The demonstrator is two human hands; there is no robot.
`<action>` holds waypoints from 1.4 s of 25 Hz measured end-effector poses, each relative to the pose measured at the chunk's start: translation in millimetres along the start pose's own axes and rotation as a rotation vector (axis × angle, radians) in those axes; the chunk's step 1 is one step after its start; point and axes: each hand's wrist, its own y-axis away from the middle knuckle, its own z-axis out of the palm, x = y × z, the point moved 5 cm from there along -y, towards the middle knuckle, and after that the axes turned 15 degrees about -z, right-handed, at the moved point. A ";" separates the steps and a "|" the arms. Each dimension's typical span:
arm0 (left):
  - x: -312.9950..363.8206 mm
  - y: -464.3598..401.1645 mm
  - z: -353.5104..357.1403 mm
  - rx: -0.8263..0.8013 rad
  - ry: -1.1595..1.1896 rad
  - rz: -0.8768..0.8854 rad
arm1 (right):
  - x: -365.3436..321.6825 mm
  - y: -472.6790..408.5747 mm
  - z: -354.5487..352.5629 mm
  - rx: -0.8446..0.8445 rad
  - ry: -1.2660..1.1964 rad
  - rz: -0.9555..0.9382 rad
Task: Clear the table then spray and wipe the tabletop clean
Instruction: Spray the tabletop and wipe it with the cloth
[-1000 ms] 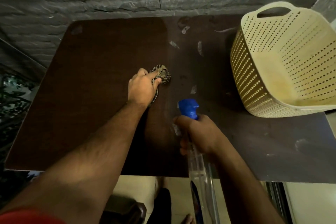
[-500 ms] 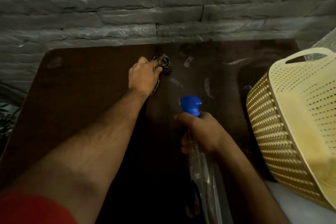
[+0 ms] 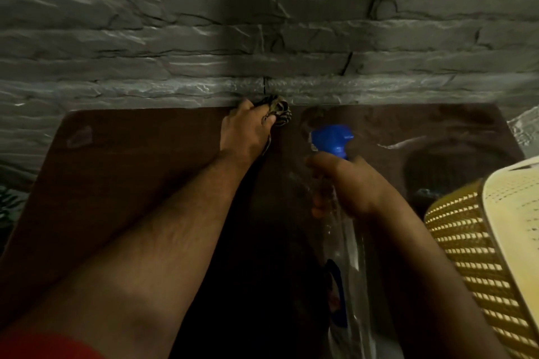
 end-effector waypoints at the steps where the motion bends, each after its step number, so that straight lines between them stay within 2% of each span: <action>1: -0.4 -0.7 0.4 -0.012 0.017 -0.004 | -2.8 -2.1 -1.6 -0.001 0.013 -0.006; 8: -1.9 -5.5 -1.5 -0.028 0.129 -0.055 | -3.7 -1.1 -29.7 0.065 0.026 -0.044; 14: -4.0 -7.4 -1.2 -0.041 0.115 -0.078 | -24.3 -11.4 -39.3 0.026 0.014 -0.140; 20: 1.8 -2.3 -4.0 -0.036 0.077 -0.142 | 7.4 10.2 -30.5 0.008 -0.018 0.007; 22: 20.3 5.5 -0.5 -0.051 0.046 -0.085 | 18.8 15.5 -24.5 -0.016 -0.031 0.051; 24: 41.3 31.3 8.5 -0.136 0.038 0.050 | 26.3 17.4 -19.6 -0.031 -0.065 0.079; 27: 20.4 83.0 8.7 -0.125 0.011 0.205 | 35.2 28.5 -16.5 -0.085 -0.069 0.128; 29: 13.0 65.0 1.4 -0.082 -0.014 0.156 | 39.4 35.9 -17.5 -0.074 -0.074 0.151; 31: 40.0 27.6 2.0 -0.077 -0.032 0.051 | 38.1 37.4 -16.5 -0.043 -0.080 0.143; 33: 76.1 24.8 12.5 -0.127 -0.041 0.068 | 33.9 34.8 -15.9 -0.010 -0.093 0.111; 35: 69.9 47.7 18.3 -0.160 0.002 0.156 | 31.4 37.7 -16.5 -0.001 -0.108 0.107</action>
